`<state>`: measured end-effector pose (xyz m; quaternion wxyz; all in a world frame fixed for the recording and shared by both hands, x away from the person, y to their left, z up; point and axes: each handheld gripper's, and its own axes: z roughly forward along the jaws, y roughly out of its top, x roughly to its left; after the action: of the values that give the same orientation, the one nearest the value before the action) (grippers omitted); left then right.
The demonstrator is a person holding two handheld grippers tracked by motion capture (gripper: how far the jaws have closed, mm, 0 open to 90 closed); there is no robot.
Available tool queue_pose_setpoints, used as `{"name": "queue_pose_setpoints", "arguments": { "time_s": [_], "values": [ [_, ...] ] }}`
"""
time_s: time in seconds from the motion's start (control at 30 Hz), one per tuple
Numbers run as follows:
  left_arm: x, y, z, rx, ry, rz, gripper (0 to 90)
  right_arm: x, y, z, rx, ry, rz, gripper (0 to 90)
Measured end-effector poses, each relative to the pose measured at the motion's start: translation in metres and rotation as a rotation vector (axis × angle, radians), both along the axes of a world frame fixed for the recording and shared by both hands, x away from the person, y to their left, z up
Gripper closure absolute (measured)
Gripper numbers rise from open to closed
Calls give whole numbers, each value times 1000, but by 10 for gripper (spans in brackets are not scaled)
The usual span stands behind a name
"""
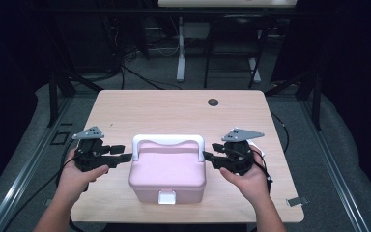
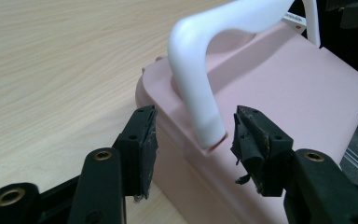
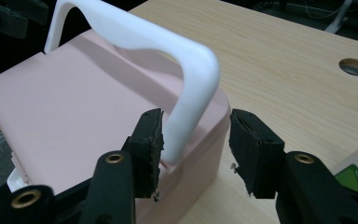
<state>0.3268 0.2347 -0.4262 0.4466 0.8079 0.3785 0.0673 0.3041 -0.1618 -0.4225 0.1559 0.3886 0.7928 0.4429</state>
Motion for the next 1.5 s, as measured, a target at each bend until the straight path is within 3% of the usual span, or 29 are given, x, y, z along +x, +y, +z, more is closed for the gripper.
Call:
{"name": "queue_pose_setpoints", "arguments": {
  "time_s": [0.2, 0.3, 0.63, 0.83, 0.9, 1.13, 1.33, 1.5],
  "values": [
    [7, -6, 5, 5, -3, 0, 458, 7, 9, 5, 0, 2, 14, 507],
    [10, -10, 1, -18, 1, 9, 454, 10, 12, 3, 15, 7, 6, 501],
    [13, -15, -11, -14, -7, -4, 480, 14, 15, -11, 11, 40, 17, 512],
    [12, -20, -16, -18, 1, -28, 483, 13, 15, -14, 15, 39, 19, 552],
    [10, -20, -17, -22, 1, -37, 524, 12, 13, -14, 24, 40, 23, 581],
    [6, -21, -16, 12, -33, -27, 604, 9, 14, -16, 15, 34, 25, 611],
    [-3, -18, -10, -10, -48, -44, 621, 2, 13, -7, 25, 21, 52, 620],
    [-6, -19, -10, -9, -58, -44, 629, -1, 15, -8, 9, 19, 59, 629]
  ]
}}
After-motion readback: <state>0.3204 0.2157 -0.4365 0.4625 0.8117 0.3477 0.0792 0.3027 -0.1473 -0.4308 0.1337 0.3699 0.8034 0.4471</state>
